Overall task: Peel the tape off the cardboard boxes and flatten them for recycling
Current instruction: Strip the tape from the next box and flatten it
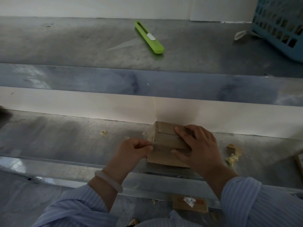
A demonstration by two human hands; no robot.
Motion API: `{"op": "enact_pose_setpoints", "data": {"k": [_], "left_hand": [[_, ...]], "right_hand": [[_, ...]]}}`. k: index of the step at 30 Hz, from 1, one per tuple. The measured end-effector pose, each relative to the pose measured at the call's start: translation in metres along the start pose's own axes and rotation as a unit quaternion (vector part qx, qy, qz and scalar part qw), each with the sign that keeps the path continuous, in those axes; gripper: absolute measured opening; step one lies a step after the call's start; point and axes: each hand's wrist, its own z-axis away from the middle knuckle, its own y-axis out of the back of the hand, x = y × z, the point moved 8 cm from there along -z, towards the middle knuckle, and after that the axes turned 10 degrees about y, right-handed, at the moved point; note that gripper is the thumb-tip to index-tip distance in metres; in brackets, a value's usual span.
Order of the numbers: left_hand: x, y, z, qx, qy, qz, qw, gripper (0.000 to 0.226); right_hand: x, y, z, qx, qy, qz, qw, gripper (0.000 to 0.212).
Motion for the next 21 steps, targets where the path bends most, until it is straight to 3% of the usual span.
{"op": "enact_pose_setpoints", "data": {"k": [1, 5, 8, 10, 13, 15, 16, 18, 20, 21], "left_hand": [[0.005, 0.002, 0.002, 0.025, -0.029, -0.037, 0.999, 0.005], [0.025, -0.002, 0.014, 0.093, -0.131, -0.181, 0.970, 0.022], [0.027, -0.005, 0.016, 0.093, -0.128, -0.229, 0.960, 0.024], [0.020, -0.006, 0.013, 0.062, -0.081, -0.206, 0.973, 0.020], [0.015, -0.011, 0.017, -0.026, 0.014, -0.043, 0.999, 0.020], [0.026, -0.010, 0.019, -0.070, 0.028, 0.038, 0.996, 0.019], [0.035, -0.006, 0.019, -0.067, 0.012, 0.028, 0.997, 0.016], [0.055, 0.007, 0.017, 0.002, -0.059, -0.107, 0.992, 0.011], [0.074, 0.015, 0.020, 0.099, -0.140, -0.249, 0.953, 0.008], [0.079, 0.015, 0.022, 0.121, -0.171, -0.270, 0.940, 0.010]], "right_hand": [[0.000, 0.000, 0.000, 0.002, 0.001, 0.001, 1.000, 0.068], [0.000, 0.000, 0.000, 0.009, -0.001, 0.006, 1.000, 0.068], [0.000, 0.000, 0.001, 0.007, 0.003, 0.010, 1.000, 0.068], [-0.001, -0.001, 0.001, 0.007, 0.005, 0.012, 1.000, 0.068], [-0.001, -0.001, 0.000, 0.006, 0.001, 0.016, 1.000, 0.067], [-0.001, -0.001, 0.001, 0.007, 0.005, 0.016, 1.000, 0.067], [-0.002, -0.002, 0.001, 0.007, 0.008, 0.015, 1.000, 0.067], [-0.002, -0.002, 0.002, 0.004, 0.007, 0.013, 1.000, 0.067], [-0.002, -0.001, 0.002, 0.002, 0.007, 0.010, 1.000, 0.067], [-0.002, -0.001, 0.002, 0.003, 0.007, 0.008, 1.000, 0.067]]}}
